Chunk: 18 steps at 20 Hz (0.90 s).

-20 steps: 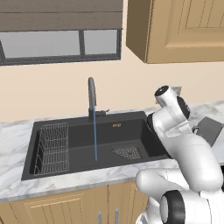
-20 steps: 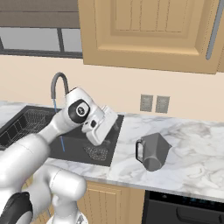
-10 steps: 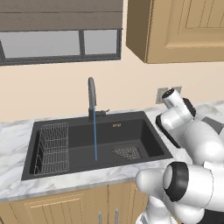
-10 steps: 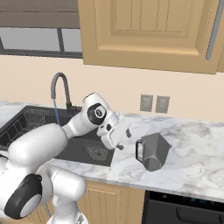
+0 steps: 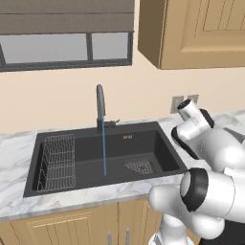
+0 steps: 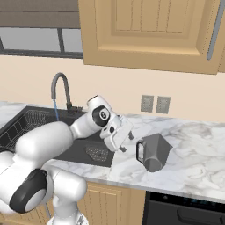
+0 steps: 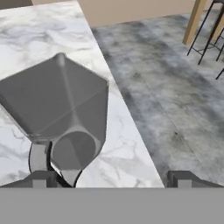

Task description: Turn on the sink faucet and place the jug under the water for a few seconds to fill it up.

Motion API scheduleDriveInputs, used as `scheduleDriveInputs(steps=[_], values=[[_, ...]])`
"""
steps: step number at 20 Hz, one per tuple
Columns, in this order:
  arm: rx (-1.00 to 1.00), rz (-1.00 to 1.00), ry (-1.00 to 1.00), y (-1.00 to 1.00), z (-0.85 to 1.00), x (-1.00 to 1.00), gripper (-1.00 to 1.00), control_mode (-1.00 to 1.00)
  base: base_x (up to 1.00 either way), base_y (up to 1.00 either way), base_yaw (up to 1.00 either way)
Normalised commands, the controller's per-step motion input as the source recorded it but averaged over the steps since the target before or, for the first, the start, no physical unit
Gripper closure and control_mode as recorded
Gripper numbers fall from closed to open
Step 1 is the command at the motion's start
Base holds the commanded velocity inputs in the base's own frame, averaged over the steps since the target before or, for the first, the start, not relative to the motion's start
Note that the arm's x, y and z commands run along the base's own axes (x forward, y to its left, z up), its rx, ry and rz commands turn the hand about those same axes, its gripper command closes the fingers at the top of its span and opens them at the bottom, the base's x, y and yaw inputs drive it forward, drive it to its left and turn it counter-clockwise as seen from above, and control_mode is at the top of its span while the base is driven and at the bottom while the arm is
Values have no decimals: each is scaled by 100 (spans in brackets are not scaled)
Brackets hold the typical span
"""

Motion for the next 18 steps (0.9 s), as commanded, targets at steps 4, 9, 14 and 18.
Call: scheduleDriveInputs(steps=[4,9,14,18], values=[[0,0,0,0,-16,18,-100,-100,0,0,0],[0,0,0,0,-14,21,-100,-100,0,0,0],[0,0,0,0,-12,21,-100,-100,0,0,0],[0,0,0,-8,-22,22,-100,-100,0,0,0]])
